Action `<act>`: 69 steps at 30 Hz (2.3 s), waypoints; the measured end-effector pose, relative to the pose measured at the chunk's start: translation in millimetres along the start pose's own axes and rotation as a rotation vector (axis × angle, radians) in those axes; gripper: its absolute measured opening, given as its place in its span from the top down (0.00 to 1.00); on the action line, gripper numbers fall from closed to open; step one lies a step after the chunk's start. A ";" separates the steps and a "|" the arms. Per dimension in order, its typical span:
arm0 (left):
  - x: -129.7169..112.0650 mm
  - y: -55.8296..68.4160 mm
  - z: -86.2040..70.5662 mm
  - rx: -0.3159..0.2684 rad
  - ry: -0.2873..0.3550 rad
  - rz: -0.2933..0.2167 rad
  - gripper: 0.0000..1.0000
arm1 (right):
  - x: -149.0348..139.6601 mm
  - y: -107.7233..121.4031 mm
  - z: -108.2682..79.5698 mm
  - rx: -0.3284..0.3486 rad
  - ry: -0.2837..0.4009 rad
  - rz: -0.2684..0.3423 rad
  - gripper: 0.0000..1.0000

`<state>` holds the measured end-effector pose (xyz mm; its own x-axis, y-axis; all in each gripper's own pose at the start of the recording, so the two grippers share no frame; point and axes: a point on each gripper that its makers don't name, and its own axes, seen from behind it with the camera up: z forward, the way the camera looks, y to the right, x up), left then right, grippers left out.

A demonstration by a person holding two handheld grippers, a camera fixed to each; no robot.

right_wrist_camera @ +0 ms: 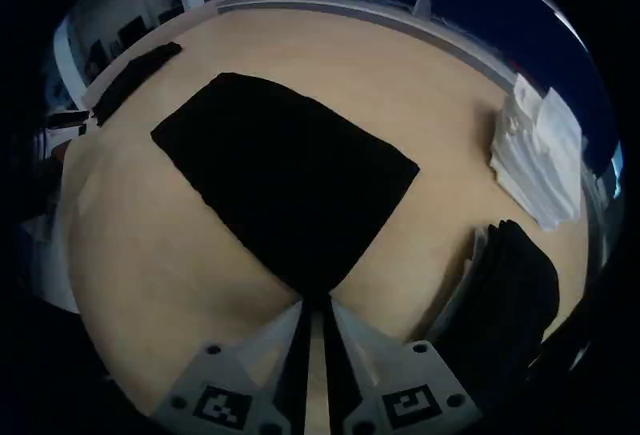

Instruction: Fold towel

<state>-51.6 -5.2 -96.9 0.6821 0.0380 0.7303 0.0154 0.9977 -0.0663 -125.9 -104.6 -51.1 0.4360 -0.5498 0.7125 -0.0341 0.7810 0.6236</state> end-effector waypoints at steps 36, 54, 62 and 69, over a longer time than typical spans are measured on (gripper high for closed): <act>5.0 3.6 -4.5 -0.007 0.009 -0.007 0.04 | 88.9 2.8 -57.4 -0.028 0.184 -0.061 0.94; 6.2 4.0 -7.0 -0.012 0.015 -0.017 0.04 | 137.1 -11.9 -59.8 -0.019 0.213 -0.156 0.94; 7.1 4.2 -8.2 -0.008 0.027 -0.007 0.04 | 166.8 -38.0 -53.3 0.013 0.221 -0.237 0.94; 6.4 10.5 -11.5 -0.023 0.039 0.004 0.04 | 194.8 -81.3 -36.8 0.066 0.211 -0.351 0.94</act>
<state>-38.6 4.9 -100.8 0.7099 0.0396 0.7032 0.0292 0.9959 -0.0855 -5.1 -264.2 25.2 0.6057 -0.7014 0.3757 0.0951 0.5326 0.8410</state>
